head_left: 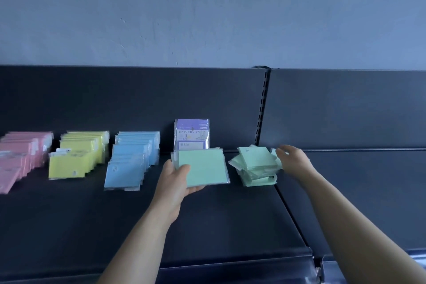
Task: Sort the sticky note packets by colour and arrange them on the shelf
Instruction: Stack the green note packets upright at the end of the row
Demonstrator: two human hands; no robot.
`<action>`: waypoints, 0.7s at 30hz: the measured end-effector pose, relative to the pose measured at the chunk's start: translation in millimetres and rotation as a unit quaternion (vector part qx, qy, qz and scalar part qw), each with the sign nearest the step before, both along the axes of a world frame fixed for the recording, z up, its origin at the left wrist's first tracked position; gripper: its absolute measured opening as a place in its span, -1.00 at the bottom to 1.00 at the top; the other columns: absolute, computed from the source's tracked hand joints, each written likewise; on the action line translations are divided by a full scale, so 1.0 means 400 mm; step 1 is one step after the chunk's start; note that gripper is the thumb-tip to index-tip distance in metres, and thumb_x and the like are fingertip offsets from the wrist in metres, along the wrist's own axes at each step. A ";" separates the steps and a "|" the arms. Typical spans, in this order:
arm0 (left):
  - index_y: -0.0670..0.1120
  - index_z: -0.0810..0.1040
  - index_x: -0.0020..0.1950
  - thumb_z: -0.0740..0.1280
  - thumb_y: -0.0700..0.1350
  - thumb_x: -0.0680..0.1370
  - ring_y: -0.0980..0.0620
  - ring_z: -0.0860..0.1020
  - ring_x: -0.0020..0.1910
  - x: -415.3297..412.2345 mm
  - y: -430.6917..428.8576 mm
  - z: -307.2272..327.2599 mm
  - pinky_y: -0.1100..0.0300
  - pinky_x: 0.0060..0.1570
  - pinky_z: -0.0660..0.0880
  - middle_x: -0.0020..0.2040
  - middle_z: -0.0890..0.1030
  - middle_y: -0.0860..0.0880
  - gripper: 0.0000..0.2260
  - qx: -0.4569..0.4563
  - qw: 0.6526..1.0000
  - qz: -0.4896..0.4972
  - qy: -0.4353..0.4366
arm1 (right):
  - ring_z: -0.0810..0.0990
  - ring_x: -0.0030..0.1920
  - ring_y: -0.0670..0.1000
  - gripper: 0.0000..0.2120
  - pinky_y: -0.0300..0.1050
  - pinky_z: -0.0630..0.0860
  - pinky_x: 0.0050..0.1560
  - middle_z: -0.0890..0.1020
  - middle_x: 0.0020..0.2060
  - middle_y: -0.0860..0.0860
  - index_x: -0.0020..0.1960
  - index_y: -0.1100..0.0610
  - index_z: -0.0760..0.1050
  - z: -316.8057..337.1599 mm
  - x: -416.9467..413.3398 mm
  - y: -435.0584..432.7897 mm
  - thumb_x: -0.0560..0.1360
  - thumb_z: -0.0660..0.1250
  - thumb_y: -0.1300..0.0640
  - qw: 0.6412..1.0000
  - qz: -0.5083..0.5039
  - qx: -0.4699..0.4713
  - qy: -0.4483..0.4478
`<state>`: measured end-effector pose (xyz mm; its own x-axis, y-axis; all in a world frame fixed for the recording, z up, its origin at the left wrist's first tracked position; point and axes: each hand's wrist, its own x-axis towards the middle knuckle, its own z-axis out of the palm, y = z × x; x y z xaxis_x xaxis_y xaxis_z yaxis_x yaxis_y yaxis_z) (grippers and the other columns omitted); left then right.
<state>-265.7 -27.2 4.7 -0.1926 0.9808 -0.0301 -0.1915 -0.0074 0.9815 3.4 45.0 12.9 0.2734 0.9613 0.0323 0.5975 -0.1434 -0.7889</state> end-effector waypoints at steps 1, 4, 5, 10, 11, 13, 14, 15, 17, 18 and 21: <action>-0.14 0.45 0.19 0.18 -0.27 0.60 -0.06 0.63 0.06 0.005 -0.001 0.001 0.09 -0.20 0.62 0.14 0.60 -0.09 -0.81 0.002 1.000 0.002 -0.012 | 0.43 0.29 0.11 -0.62 -0.14 0.32 0.10 0.47 0.34 0.08 0.41 0.15 0.38 -0.006 0.010 -0.001 0.61 0.16 0.09 1.000 0.004 -0.009 -0.008; -0.14 0.49 0.19 0.18 -0.24 0.61 -0.06 0.63 0.05 0.022 -0.003 0.008 0.05 -0.19 0.62 0.11 0.63 -0.09 -0.81 0.011 0.999 0.012 -0.043 | 0.37 0.38 0.11 -0.53 -0.10 0.32 0.24 0.38 0.42 0.09 0.47 0.16 0.29 -0.034 0.054 0.012 0.59 0.22 0.08 0.997 0.007 -0.034 -0.074; -0.14 0.50 0.18 0.18 -0.24 0.61 -0.06 0.64 0.04 0.029 -0.003 0.011 0.04 -0.19 0.62 0.10 0.64 -0.09 -0.81 0.014 0.998 0.014 -0.054 | 0.34 0.41 0.11 -0.51 -0.07 0.30 0.31 0.36 0.43 0.09 0.48 0.16 0.27 -0.041 0.069 0.018 0.59 0.24 0.07 0.994 0.007 -0.042 -0.101; -0.14 0.51 0.17 0.19 -0.24 0.61 -0.08 0.63 0.05 0.079 -0.003 0.026 0.04 -0.19 0.62 0.09 0.65 -0.08 -0.82 0.021 0.997 0.019 -0.072 | 0.21 0.47 0.11 -0.43 -0.03 0.18 0.44 0.30 0.46 0.09 0.50 0.16 0.21 -0.064 0.125 0.041 0.56 0.25 -0.01 0.968 0.039 -0.090 -0.232; -0.14 0.51 0.17 0.19 -0.24 0.61 -0.08 0.63 0.06 0.090 -0.004 0.026 0.03 -0.19 0.62 0.09 0.65 -0.08 -0.82 0.020 0.997 0.021 -0.071 | 0.21 0.46 0.13 -0.43 -0.02 0.19 0.41 0.31 0.44 0.08 0.48 0.14 0.22 -0.065 0.130 0.045 0.56 0.25 -0.04 0.966 0.041 -0.096 -0.237; -0.13 0.51 0.16 0.19 -0.23 0.61 -0.08 0.63 0.06 0.111 -0.005 0.022 0.02 -0.17 0.62 0.09 0.64 -0.08 -0.82 0.018 0.997 0.024 -0.065 | 0.22 0.42 0.17 -0.41 0.04 0.24 0.34 0.33 0.41 0.05 0.45 0.07 0.24 -0.065 0.138 0.050 0.52 0.27 -0.14 0.961 0.028 -0.107 -0.252; -0.13 0.51 0.16 0.19 -0.23 0.61 -0.07 0.63 0.05 0.120 -0.007 0.020 0.01 -0.16 0.62 0.09 0.64 -0.08 -0.83 0.018 0.997 0.026 -0.063 | 0.22 0.40 0.18 -0.38 0.05 0.25 0.31 0.34 0.39 0.06 0.44 0.04 0.24 -0.061 0.142 0.051 0.48 0.29 -0.19 0.958 0.021 -0.116 -0.261; -0.14 0.51 0.15 0.19 -0.23 0.62 -0.07 0.63 0.04 0.128 -0.009 0.017 0.01 -0.16 0.62 0.08 0.64 -0.08 -0.84 0.017 0.998 0.027 -0.063 | 0.22 0.38 0.19 -0.33 0.05 0.26 0.29 0.34 0.37 0.09 0.42 0.04 0.25 -0.056 0.147 0.054 0.43 0.32 -0.25 0.956 0.015 -0.128 -0.264; -0.15 0.50 0.14 0.19 -0.23 0.62 -0.05 0.63 0.02 0.142 -0.014 0.014 0.01 -0.16 0.61 0.06 0.64 -0.07 -0.85 0.019 0.998 0.030 -0.059 | 0.26 0.32 0.18 -0.22 0.02 0.30 0.24 0.38 0.28 0.10 0.32 0.07 0.33 -0.050 0.161 0.057 0.28 0.40 -0.36 0.956 0.001 -0.156 -0.249; -0.16 0.50 0.14 0.19 -0.23 0.62 -0.05 0.63 0.02 0.148 -0.017 0.013 0.02 -0.16 0.61 0.05 0.64 -0.06 -0.85 0.021 0.998 0.030 -0.057 | 0.29 0.29 0.17 -0.18 0.00 0.33 0.20 0.42 0.21 0.08 0.25 0.08 0.37 -0.050 0.169 0.057 0.19 0.43 -0.41 0.957 -0.005 -0.167 -0.236; -0.17 0.49 0.14 0.19 -0.23 0.62 -0.04 0.63 0.00 0.165 -0.021 0.014 0.01 -0.16 0.61 0.04 0.64 -0.06 -0.86 0.027 0.997 0.030 -0.060 | 0.46 0.15 0.13 -0.29 -0.06 0.43 0.01 0.52 0.03 0.04 0.08 0.13 0.38 -0.057 0.191 0.051 0.16 0.53 -0.30 0.977 -0.029 -0.137 -0.164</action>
